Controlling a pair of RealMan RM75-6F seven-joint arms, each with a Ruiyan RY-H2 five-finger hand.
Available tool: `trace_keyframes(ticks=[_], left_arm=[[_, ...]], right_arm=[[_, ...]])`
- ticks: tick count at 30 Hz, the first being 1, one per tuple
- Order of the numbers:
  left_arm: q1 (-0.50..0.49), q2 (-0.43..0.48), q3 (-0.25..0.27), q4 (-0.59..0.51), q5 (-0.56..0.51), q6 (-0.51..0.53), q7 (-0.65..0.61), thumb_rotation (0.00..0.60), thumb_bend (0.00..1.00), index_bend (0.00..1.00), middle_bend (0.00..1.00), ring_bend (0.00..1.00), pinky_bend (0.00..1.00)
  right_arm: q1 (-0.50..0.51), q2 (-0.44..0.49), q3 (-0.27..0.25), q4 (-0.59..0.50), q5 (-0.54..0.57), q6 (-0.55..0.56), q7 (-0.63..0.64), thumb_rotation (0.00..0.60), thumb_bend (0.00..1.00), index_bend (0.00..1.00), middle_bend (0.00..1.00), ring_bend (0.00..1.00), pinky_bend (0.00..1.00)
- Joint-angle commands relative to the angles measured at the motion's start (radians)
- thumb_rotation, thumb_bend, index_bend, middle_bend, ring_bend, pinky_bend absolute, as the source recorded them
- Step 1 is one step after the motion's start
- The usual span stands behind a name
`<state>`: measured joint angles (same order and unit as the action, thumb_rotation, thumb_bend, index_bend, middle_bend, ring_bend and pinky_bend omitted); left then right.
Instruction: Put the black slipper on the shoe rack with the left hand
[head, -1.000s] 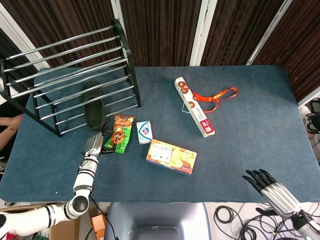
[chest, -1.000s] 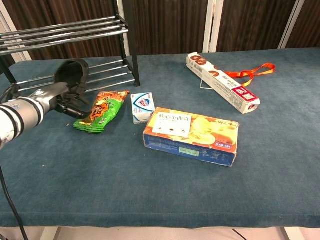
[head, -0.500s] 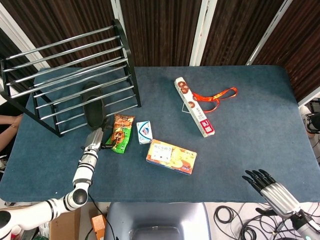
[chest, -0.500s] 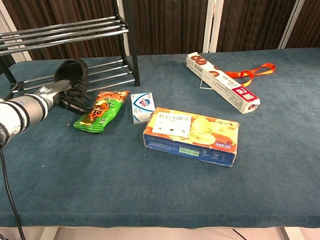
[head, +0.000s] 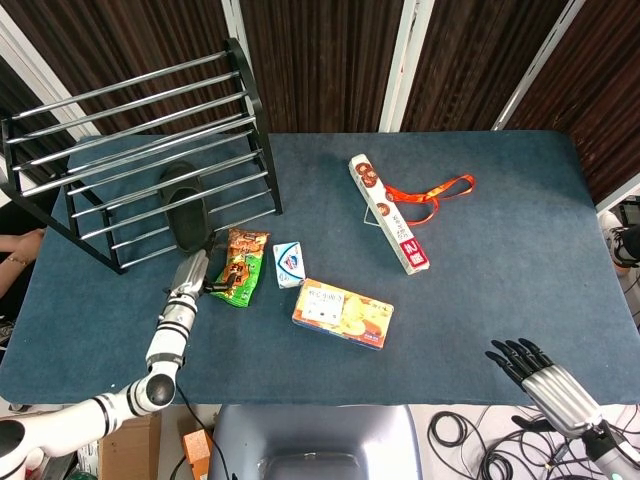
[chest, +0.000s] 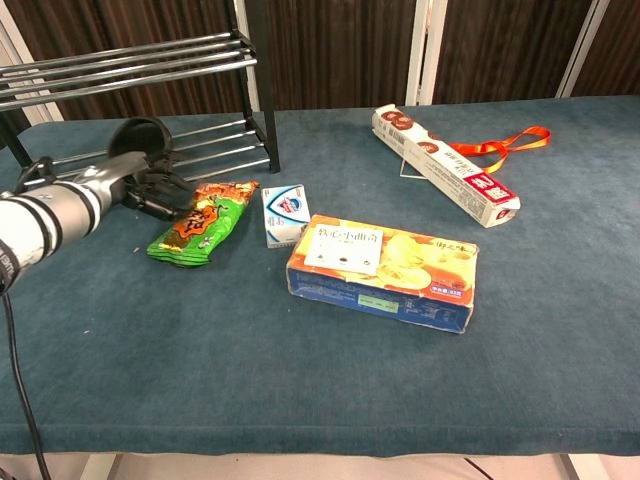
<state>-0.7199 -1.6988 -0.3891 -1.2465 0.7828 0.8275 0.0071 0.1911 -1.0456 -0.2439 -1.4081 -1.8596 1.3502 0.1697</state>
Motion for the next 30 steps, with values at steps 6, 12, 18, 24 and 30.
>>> trace_keyframes(ticks=[6,12,18,24,30], left_arm=[[0.195,0.434,0.278,-0.601,0.333,0.08,0.133,0.6,0.38,0.0,0.25,0.22,0.31],[0.407,0.68,0.518,-0.718,0.729,0.367,0.307,0.6,0.37,0.0,0.02,0.02,0.18],[0.588,0.628,0.608,-0.469,0.952,0.657,0.171,0.6,0.37,0.0,0.0,0.0,0.05],[0.657,0.545,0.642,-0.234,1.014,0.754,-0.068,0.6,0.37,0.0,0.0,0.0,0.03],[0.645,0.57,0.652,-0.188,1.082,0.797,-0.204,0.6,0.37,0.0,0.0,0.0,0.03]], right_arm=[[-0.013,0.002,0.004,-0.002,0.005,0.019,-0.011,0.6,0.09,0.0,0.0,0.0,0.0],[-0.045,-0.014,0.045,-0.044,0.067,0.046,-0.09,0.6,0.09,0.0,0.0,0.0,0.0],[-0.099,-0.062,0.112,-0.093,0.146,0.119,-0.217,0.6,0.09,0.0,0.0,0.0,0.0],[-0.123,-0.084,0.145,-0.109,0.195,0.142,-0.239,0.6,0.09,0.0,0.0,0.0,0.0],[-0.136,-0.071,0.141,-0.098,0.182,0.159,-0.204,0.6,0.09,0.0,0.0,0.0,0.0]])
